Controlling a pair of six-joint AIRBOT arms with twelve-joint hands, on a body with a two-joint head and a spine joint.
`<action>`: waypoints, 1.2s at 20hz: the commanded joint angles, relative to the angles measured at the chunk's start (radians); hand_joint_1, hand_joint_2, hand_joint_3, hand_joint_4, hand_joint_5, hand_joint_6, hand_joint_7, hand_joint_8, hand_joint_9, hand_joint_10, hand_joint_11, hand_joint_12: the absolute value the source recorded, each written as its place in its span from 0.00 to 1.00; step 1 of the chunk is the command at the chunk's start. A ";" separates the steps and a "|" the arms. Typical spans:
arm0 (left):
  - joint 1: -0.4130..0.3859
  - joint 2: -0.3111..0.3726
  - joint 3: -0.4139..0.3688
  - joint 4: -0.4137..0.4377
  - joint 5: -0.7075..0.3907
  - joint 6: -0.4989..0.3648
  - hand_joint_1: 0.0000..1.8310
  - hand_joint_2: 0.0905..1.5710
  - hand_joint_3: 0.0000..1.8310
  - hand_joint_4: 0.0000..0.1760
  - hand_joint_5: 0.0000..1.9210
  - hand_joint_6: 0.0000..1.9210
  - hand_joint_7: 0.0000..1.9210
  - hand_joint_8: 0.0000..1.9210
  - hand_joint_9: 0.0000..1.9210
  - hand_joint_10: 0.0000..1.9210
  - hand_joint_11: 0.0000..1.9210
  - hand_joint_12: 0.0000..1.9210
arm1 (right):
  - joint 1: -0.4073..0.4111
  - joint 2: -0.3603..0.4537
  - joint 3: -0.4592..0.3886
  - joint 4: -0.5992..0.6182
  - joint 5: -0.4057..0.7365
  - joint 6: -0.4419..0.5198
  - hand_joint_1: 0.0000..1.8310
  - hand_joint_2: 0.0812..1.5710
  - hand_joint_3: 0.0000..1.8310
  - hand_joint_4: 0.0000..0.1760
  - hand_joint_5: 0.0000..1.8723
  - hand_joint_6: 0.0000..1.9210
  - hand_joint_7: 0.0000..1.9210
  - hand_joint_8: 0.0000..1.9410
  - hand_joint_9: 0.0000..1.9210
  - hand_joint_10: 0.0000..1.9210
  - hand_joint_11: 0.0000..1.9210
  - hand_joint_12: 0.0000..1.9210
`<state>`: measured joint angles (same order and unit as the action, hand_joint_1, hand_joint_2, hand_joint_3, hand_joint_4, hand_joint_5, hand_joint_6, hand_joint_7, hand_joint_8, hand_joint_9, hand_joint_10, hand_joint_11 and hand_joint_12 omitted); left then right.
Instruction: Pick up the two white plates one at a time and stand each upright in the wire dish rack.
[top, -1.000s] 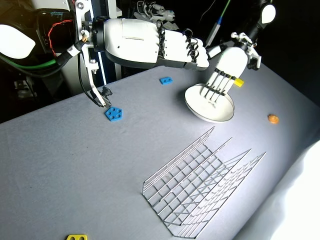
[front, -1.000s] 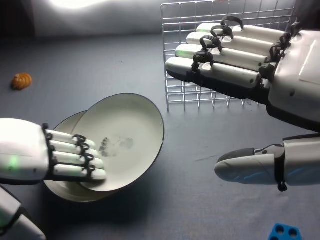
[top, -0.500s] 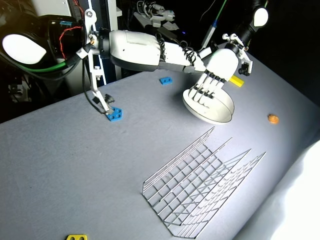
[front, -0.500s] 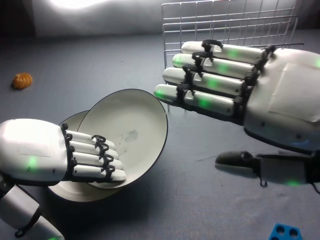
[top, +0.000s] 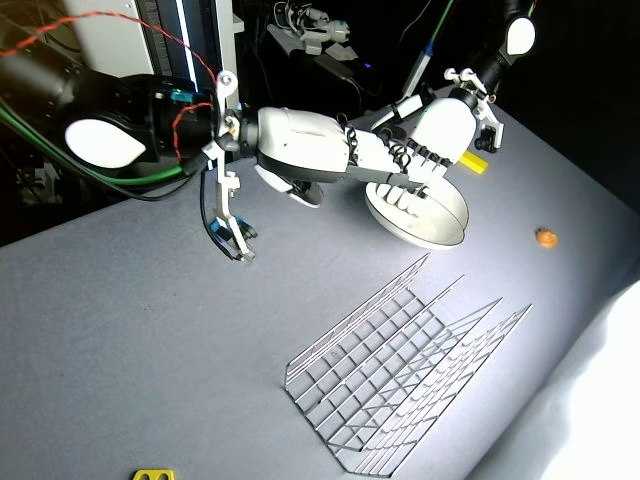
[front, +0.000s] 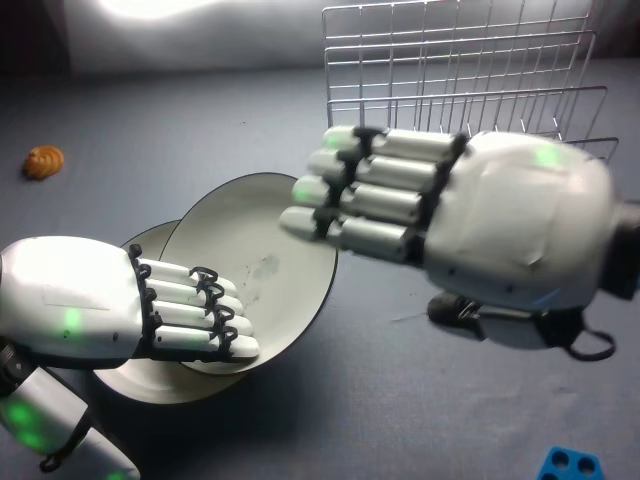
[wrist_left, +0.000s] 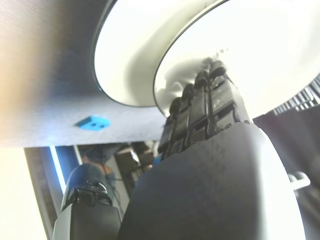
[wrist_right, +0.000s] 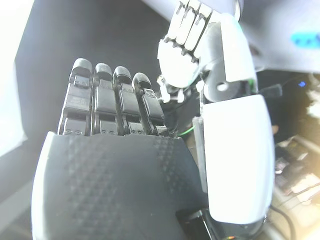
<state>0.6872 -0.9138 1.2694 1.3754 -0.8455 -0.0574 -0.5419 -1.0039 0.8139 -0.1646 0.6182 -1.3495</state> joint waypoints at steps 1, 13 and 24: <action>-0.008 -0.008 -0.003 -0.046 -0.052 -0.007 0.00 0.65 0.00 0.00 0.00 0.00 0.00 0.00 0.00 0.00 0.00 0.00 | 0.010 -0.004 0.005 0.018 0.096 -0.019 0.56 0.68 0.00 0.00 0.00 0.00 0.00 0.00 0.00 0.00 0.00 0.00; -0.026 -0.015 -0.022 -0.063 -0.042 -0.018 0.00 0.65 0.00 0.00 0.00 0.00 0.00 0.00 0.00 0.00 0.00 0.00 | 0.002 -0.199 0.174 0.048 0.070 -0.106 0.51 0.76 0.01 0.00 0.00 0.00 0.00 0.00 0.00 0.00 0.00 0.00; -0.029 -0.021 -0.026 -0.069 -0.037 -0.025 0.00 0.65 0.00 0.00 0.00 0.00 0.00 0.00 0.00 0.00 0.00 0.00 | -0.009 -0.327 0.285 0.039 0.104 -0.112 0.52 0.76 0.00 0.00 0.06 0.00 0.06 0.00 0.04 0.00 0.00 0.17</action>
<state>0.6666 -0.9272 1.2495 1.3552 -0.8257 -0.0799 -0.5556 -1.3327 1.1027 -0.1207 0.5938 -1.4570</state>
